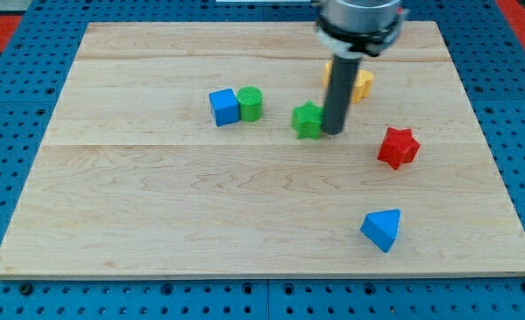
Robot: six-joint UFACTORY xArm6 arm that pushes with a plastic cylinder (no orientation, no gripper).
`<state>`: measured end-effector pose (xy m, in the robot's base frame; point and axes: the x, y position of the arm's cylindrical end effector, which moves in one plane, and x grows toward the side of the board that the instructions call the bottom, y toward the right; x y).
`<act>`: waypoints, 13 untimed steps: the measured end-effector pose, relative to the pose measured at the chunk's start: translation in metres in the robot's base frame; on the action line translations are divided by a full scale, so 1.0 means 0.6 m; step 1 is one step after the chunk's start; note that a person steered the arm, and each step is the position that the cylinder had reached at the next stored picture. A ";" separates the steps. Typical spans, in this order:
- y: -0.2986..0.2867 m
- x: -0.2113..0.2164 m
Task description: Point your arm towards yellow hexagon
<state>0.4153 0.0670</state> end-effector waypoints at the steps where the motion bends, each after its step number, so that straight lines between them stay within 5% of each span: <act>1: -0.069 -0.016; 2: -0.092 -0.027; 5: 0.157 -0.046; 13: 0.285 -0.111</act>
<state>0.3490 0.2382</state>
